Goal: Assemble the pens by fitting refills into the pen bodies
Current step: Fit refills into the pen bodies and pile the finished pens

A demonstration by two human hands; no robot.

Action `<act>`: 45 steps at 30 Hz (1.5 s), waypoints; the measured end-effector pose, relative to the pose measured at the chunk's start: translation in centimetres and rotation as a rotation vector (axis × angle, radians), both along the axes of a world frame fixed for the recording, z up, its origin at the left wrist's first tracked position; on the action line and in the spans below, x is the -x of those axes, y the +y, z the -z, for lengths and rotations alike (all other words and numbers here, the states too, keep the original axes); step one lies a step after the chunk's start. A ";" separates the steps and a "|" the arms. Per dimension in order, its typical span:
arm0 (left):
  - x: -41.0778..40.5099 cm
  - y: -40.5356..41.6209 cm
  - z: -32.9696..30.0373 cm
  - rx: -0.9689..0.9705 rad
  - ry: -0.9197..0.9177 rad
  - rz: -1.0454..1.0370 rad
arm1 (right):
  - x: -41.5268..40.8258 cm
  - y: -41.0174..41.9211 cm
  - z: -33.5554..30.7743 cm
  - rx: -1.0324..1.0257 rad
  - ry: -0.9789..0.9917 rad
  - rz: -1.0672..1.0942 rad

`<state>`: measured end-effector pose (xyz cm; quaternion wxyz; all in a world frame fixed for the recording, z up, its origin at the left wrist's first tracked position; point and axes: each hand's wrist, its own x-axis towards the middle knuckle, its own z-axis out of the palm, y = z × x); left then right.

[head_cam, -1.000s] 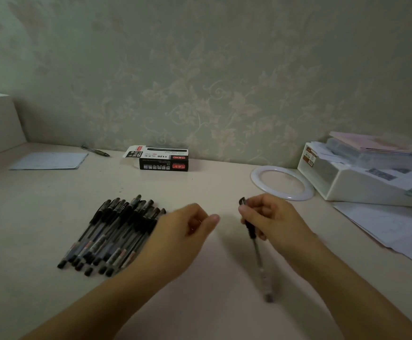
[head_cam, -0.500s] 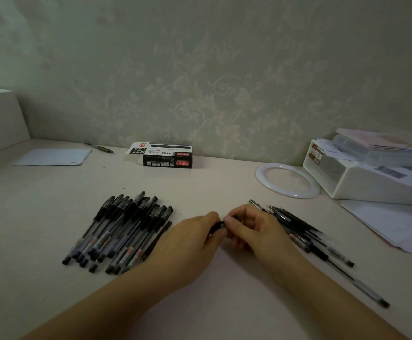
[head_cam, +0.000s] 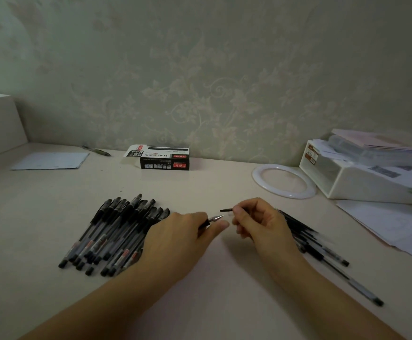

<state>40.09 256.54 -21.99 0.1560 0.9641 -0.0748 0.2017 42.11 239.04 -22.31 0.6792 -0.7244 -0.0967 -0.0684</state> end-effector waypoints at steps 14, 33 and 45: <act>0.4 0.8 -0.5 0.042 0.029 0.190 | 0.1 -0.4 1.3 0.796 -0.342 0.122; 0.1 0.3 0.5 0.172 0.152 0.329 | 0.2 -0.6 0.1 0.284 -0.139 -0.190; 0.4 0.1 0.6 0.191 0.121 0.387 | 0.2 -0.9 0.2 0.362 -0.114 -0.155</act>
